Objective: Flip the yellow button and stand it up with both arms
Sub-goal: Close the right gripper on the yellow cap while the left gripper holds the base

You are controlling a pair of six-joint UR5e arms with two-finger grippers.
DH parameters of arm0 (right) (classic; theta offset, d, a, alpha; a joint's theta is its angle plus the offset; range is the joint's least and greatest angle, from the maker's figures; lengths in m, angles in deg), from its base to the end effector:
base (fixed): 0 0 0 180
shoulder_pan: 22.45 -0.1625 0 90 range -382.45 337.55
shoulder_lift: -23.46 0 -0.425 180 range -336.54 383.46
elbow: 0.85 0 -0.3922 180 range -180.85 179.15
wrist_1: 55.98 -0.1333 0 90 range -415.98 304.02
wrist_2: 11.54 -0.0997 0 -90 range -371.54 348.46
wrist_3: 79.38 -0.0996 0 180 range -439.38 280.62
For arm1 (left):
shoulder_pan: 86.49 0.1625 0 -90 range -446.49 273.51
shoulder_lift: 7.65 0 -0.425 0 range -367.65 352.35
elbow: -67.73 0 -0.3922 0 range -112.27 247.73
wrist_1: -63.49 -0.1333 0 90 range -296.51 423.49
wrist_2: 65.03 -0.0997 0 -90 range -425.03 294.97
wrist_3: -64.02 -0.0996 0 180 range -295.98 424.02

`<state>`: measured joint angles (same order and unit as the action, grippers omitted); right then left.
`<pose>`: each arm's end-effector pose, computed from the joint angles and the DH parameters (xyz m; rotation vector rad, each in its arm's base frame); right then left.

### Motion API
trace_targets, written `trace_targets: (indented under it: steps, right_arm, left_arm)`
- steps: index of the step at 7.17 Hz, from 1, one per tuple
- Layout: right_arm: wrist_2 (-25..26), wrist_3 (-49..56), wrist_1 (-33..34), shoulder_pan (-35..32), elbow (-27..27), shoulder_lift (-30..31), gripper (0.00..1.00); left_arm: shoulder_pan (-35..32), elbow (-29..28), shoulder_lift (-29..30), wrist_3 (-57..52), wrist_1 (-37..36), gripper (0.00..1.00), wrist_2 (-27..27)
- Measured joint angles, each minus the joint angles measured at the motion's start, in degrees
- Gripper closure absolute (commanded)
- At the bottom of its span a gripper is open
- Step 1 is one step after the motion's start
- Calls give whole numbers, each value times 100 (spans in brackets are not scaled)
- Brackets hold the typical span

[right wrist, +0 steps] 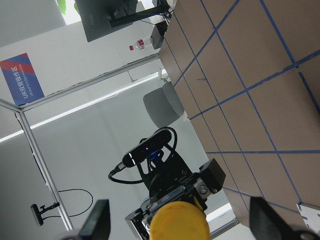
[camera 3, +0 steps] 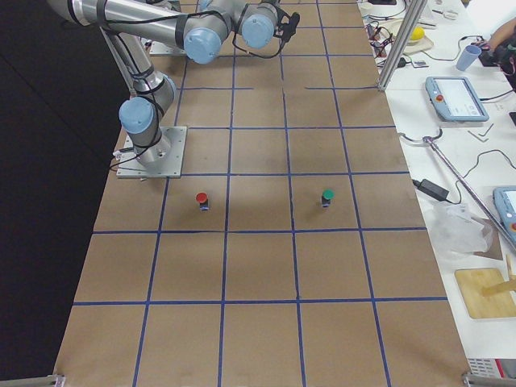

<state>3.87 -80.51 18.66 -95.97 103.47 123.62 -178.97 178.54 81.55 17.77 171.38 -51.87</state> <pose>0.1061 -0.4499 0.4941 0.5115 1.7526 0.1245 -0.2498 -0.4448 0.4099 -0.0233 -1.3927 0.1935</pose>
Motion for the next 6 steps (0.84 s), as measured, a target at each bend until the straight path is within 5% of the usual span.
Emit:
trace_targets:
  steps: [2,6]
  right_arm:
    - [-33,-18,29,-99,-20,2,24]
    - [-96,3,75,-132,-34,31,70]
  left_arm:
    - [-32,-6,-5,-6,-17,98,2]
    - [-67,-17,8,-15,-68,97,6]
